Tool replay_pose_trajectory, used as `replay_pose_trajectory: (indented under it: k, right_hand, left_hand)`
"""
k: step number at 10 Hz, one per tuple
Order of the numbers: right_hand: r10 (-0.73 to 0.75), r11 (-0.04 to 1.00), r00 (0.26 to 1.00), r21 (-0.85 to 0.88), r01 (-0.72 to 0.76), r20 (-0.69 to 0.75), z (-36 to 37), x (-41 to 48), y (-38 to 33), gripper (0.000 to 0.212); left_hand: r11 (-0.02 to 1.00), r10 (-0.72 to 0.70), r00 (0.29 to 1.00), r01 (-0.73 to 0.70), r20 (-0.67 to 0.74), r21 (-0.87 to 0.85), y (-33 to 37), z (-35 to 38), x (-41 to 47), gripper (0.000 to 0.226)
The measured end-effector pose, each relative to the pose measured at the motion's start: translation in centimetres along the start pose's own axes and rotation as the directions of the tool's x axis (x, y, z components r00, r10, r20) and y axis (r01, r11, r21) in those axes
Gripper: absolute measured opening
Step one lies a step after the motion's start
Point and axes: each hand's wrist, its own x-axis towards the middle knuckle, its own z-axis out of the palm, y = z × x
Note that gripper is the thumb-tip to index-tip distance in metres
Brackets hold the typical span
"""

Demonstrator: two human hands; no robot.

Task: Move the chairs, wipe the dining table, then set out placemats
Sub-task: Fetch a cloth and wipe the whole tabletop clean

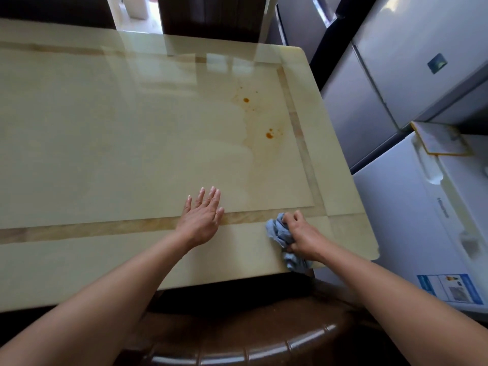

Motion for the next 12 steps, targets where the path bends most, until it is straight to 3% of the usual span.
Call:
replay_pose_trajectory:
  k: [2,3,5,7,9,10,12]
  right_hand:
    - [0.093,0.995,0.995,0.041,-0.092,-0.038,-1.8,0.3,5.1,0.049]
    - [0.037,0.999,0.998,-0.035,-0.038,-0.047,-1.5,0.8,3.2,0.049]
    - [-0.221,0.974,0.969,-0.067,0.214,-0.113,1.0,2.5,-6.2,0.056]
    - [-0.329,0.933,0.882,-0.261,0.248,-0.338,2.9,5.2,-8.6,0.054]
    - [-0.031,0.969,0.906,-0.234,-0.076,-0.421,-0.8,8.8,-3.1,0.058]
    - [0.130,0.971,0.916,-0.136,-0.195,-0.380,-1.4,9.1,0.9,0.072]
    - [0.273,0.961,0.871,0.068,-0.269,-0.408,-1.7,10.5,0.5,0.068]
  left_hand:
    - [0.999,-0.033,0.999,0.033,-0.018,0.002,2.4,0.3,1.4,0.054]
    - [0.999,-0.033,0.999,0.033,-0.024,0.018,2.9,0.4,2.0,0.054]
    - [0.999,-0.040,0.998,0.041,-0.039,0.035,2.9,0.0,3.3,0.055]
    - [0.997,-0.069,0.996,0.072,-0.059,0.039,1.1,-1.6,5.4,0.056]
    - [0.991,-0.050,0.994,0.062,-0.097,0.122,-0.3,-3.1,7.8,0.055]
    - [0.987,-0.024,0.994,0.040,-0.107,0.154,-0.6,-2.7,8.2,0.056]
    - [0.990,0.011,0.993,0.006,-0.116,0.141,-1.1,-2.5,8.6,0.057]
